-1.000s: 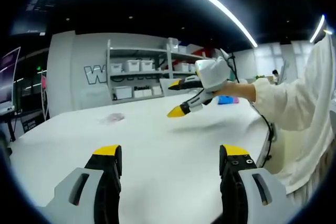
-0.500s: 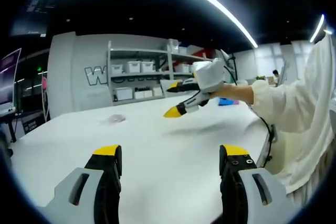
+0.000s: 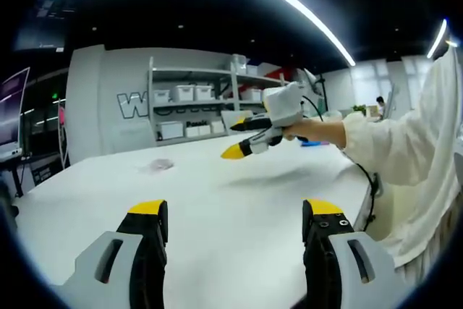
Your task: Open the resealable bag by pulling the two sides of the seal apart until the entire bag opening is separated and visibly accessible.
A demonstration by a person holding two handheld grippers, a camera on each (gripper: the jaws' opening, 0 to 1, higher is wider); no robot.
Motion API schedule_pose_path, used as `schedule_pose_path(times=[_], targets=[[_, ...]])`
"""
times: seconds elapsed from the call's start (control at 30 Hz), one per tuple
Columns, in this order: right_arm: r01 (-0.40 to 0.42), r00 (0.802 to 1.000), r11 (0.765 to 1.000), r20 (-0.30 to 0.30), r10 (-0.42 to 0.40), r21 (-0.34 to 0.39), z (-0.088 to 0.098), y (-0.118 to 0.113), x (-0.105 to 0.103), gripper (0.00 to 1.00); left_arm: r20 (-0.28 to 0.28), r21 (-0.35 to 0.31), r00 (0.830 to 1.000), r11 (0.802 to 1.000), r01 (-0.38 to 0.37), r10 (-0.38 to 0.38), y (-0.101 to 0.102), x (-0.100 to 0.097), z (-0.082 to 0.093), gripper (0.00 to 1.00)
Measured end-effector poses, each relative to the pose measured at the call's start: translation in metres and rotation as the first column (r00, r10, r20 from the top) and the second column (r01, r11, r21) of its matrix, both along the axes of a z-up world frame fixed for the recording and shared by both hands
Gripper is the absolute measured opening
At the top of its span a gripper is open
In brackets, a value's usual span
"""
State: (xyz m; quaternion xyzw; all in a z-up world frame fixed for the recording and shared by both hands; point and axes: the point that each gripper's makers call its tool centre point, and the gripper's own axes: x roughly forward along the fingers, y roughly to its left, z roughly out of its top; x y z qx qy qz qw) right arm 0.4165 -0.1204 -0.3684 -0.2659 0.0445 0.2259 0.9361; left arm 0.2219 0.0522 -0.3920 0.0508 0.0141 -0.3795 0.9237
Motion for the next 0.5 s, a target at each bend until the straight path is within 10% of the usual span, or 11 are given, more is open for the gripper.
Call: schedule_pose_path(times=[0.5], targets=[[0.007, 1.000, 0.995, 0.022, -0.004, -0.101, 0.0045, 0.0015, 0.0102, 0.68, -0.003, 0.001, 1.000, 1.000, 0.003, -0.003, -0.0014, -0.0038, -0.0016, 0.75]])
